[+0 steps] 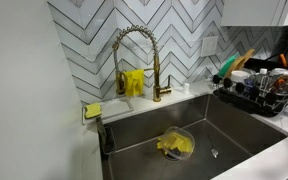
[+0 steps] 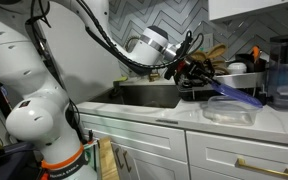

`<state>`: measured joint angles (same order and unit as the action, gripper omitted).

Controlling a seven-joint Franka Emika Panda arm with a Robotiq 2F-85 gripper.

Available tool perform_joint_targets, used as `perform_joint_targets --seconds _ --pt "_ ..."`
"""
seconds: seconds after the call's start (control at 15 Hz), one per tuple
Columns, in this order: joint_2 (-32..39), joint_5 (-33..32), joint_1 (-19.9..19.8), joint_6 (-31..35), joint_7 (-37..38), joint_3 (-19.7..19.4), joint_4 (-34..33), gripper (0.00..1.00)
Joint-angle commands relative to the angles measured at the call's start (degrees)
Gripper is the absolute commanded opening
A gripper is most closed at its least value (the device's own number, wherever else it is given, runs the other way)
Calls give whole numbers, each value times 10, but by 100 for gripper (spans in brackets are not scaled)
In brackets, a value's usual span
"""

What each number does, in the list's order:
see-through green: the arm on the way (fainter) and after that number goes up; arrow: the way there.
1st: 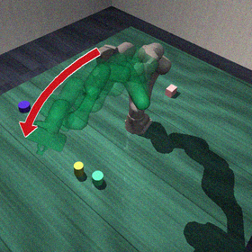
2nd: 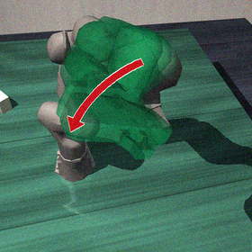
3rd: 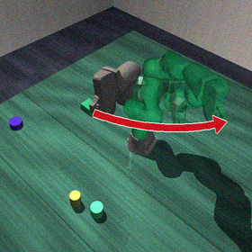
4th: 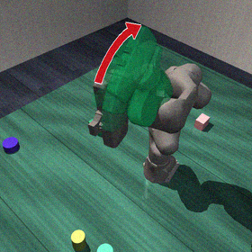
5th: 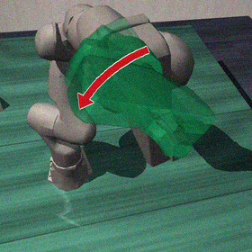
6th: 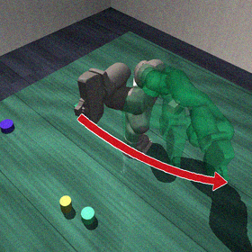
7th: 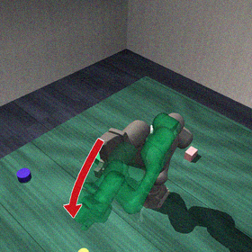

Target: Remove the clear bowl with a light blue lid from the dishes drying rack and place it on the table, flip the light blue lid on the clear bowl to make it fit the clear bowl top perfectly

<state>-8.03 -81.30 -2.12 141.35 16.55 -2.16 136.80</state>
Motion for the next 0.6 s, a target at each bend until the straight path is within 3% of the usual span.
perform_joint_targets --seconds 0.0,0.53 --pt "-8 9 3 -14 -10 1 10 35" --pt "-7 18 4 -9 -13 1 9 95"
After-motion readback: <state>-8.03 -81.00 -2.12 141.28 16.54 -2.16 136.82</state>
